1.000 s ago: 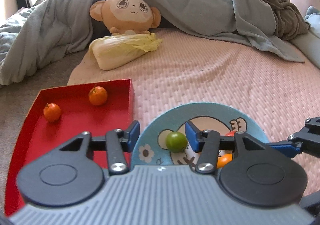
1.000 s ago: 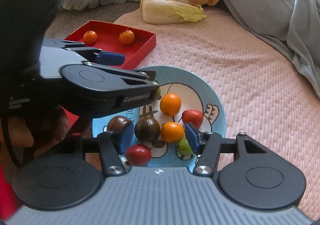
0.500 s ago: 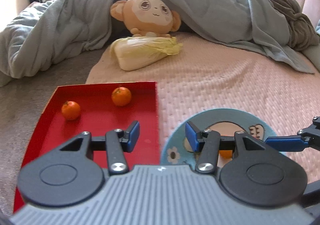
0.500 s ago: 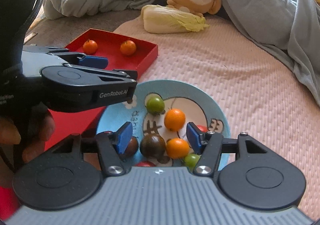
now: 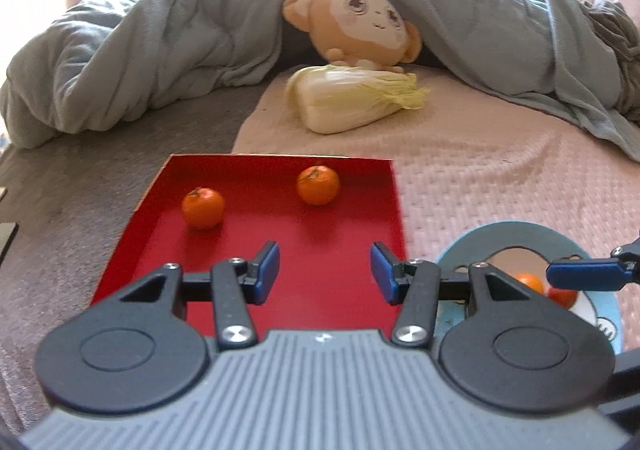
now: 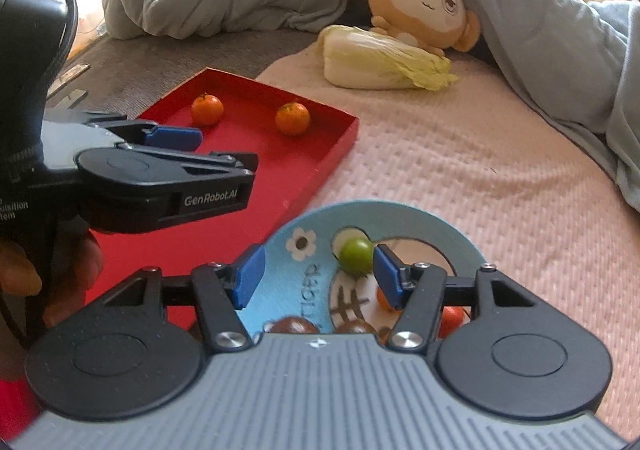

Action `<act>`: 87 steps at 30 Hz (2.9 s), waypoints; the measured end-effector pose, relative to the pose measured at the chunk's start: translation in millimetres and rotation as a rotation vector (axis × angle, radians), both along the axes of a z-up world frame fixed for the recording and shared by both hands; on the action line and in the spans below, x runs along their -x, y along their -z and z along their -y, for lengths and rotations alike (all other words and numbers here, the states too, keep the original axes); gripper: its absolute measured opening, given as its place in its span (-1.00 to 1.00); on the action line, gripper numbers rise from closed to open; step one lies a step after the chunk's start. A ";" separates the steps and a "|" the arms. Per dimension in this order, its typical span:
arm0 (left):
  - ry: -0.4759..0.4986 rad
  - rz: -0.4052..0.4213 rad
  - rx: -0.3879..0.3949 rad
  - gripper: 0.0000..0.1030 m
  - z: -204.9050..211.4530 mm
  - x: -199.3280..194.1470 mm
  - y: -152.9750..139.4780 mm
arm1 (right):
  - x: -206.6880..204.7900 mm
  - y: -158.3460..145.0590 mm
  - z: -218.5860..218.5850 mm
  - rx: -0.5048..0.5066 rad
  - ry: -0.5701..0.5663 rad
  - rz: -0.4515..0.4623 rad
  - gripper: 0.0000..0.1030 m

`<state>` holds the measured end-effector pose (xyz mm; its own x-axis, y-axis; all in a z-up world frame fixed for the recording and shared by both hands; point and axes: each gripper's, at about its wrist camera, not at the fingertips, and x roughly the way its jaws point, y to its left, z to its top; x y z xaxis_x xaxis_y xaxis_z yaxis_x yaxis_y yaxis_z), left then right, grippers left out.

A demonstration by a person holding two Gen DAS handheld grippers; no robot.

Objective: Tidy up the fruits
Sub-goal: 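Move both open grippers back over the red tray toward the tangerines, then grasp a tangerine with the right gripper while the left grasps the other tangerine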

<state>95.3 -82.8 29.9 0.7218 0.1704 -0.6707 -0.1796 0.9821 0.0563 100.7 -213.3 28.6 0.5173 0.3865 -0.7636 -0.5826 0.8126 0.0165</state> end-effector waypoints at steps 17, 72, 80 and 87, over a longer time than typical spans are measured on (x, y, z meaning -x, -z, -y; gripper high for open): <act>-0.155 -0.036 0.011 0.03 -76.5 -0.5 24.6 | -24.4 0.8 -43.2 0.004 -0.026 0.009 0.27; -0.085 0.000 0.019 0.23 -125.1 -56.3 50.4 | -154.6 67.7 -135.6 -0.072 0.051 -0.059 -0.12; -0.023 0.002 -0.010 -0.17 -116.7 -72.0 52.1 | -155.2 67.2 -136.6 -0.067 0.027 -0.056 -0.16; -0.029 -0.002 -0.010 -0.20 -114.0 -66.0 52.5 | -149.1 60.3 -134.6 -0.056 0.010 -0.065 -0.16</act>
